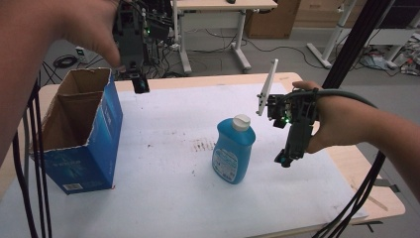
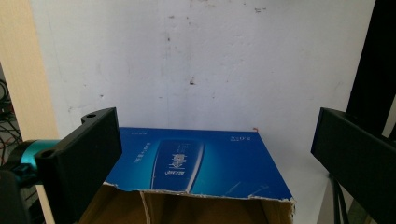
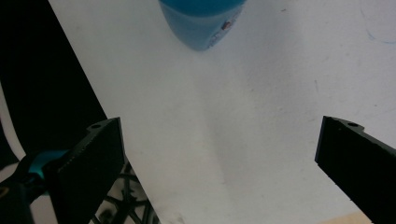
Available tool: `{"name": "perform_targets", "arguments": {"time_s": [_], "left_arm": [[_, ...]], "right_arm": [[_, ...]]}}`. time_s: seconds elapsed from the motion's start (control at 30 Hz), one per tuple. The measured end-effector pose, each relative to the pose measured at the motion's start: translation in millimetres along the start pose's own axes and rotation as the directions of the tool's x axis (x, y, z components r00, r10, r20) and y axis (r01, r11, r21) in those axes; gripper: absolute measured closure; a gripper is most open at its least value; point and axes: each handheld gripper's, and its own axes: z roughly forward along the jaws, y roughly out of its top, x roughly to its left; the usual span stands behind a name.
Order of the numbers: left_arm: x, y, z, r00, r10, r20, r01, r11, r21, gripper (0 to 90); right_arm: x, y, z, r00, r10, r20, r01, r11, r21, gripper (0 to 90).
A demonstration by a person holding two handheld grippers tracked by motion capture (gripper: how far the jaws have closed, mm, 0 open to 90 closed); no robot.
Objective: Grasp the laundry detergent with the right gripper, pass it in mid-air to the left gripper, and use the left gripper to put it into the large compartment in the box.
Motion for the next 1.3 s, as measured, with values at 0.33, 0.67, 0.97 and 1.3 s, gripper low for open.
{"name": "perform_targets", "arguments": {"time_s": [0.33, 0.67, 0.97, 1.3], "left_arm": [[-3.1, -0.8, -0.4, 0.9999, 0.008, -0.008, -0.008, 0.9999, -0.009, 1.7], [-3.8, -2.3, -0.9, 0.9999, 0.01, -0.013, -0.01, 0.9999, -0.006, 1.7], [-1.6, -5.5, 1.4, 0.9999, -0.004, -0.011, 0.004, 1.0, -0.001, 1.7], [-2.4, -4.1, 1.5, 1.0, -0.002, -0.008, 0.002, 1.0, 0.003, 1.7]], "right_arm": [[21.2, -13.0, 31.3, 0.9921, 0.12, 0.036, -0.116, 0.988, -0.103, 0.7], [31.1, -20.3, 60.3, 0.9618, 0.274, 0.006, -0.263, 0.928, -0.264, 0.7], [38.0, -24.9, 75.5, 0.9273, 0.374, -0.017, -0.34, 0.821, -0.459, 0.7], [39.6, -27.7, 92.9, 0.9041, 0.426, -0.036, -0.37, 0.738, -0.564, 0.7]]}}
